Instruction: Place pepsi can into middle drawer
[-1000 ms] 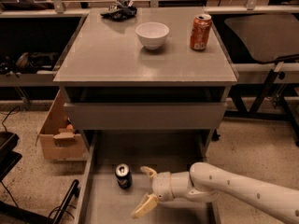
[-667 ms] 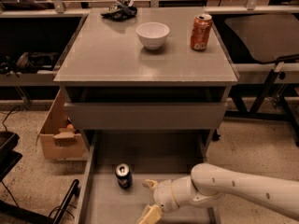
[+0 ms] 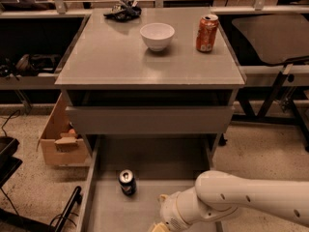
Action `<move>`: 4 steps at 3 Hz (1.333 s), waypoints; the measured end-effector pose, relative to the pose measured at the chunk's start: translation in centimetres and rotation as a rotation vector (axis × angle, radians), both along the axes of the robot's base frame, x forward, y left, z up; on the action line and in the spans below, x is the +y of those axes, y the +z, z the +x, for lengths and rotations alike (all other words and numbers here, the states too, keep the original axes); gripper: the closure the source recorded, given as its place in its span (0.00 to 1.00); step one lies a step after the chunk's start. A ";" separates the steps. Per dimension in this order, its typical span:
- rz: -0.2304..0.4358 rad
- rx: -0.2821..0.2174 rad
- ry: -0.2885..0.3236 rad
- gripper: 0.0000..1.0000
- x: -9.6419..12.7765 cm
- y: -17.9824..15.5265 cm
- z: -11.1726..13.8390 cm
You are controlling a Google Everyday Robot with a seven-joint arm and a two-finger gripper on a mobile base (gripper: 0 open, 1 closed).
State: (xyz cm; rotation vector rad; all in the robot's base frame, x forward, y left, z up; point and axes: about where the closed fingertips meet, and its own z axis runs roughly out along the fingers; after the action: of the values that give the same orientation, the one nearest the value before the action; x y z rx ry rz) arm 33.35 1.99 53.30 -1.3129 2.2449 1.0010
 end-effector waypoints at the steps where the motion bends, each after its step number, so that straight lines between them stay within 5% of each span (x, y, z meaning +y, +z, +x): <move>1: -0.050 -0.030 -0.059 0.00 -0.5 2.3 1.1; 2: -0.049 -0.030 -0.059 0.00 -0.5 2.4 1.2; 3: -0.097 -0.081 -0.053 0.00 -2.5 3.9 3.5; 4: -0.194 -0.173 -0.013 0.00 -6.5 7.9 8.6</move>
Offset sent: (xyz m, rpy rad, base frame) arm 0.0108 -0.0046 0.0216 -0.0520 -0.0296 -0.0575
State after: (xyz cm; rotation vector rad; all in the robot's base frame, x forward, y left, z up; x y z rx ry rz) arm 41.94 -4.55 61.15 -1.4039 2.2585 0.6501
